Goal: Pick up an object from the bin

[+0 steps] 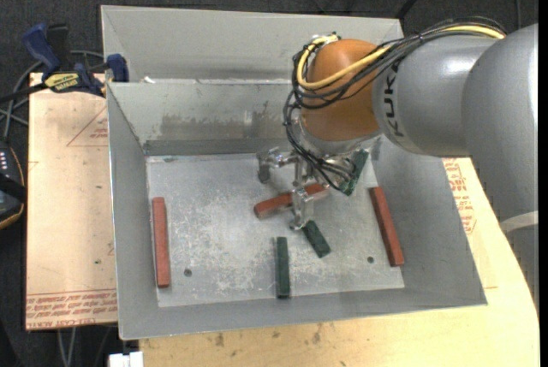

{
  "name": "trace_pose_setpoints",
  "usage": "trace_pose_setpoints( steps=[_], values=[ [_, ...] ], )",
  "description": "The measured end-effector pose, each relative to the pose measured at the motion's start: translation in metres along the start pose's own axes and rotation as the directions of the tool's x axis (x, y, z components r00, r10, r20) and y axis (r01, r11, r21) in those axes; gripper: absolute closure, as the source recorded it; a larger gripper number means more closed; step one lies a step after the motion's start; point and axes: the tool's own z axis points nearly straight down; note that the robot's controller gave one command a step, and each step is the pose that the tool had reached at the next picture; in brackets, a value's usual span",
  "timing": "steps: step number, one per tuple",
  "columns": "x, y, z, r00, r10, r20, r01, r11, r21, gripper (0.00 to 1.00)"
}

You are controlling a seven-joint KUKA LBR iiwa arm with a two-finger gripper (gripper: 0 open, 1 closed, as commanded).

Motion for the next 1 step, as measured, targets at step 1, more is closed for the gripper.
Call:
trace_pose_setpoints(
  steps=[1],
  values=[
    [0.0000, -0.0001, 0.0000, 1.000, 0.000, 0.000, 0.000, 1.000, 0.000, 1.00]
  ],
)
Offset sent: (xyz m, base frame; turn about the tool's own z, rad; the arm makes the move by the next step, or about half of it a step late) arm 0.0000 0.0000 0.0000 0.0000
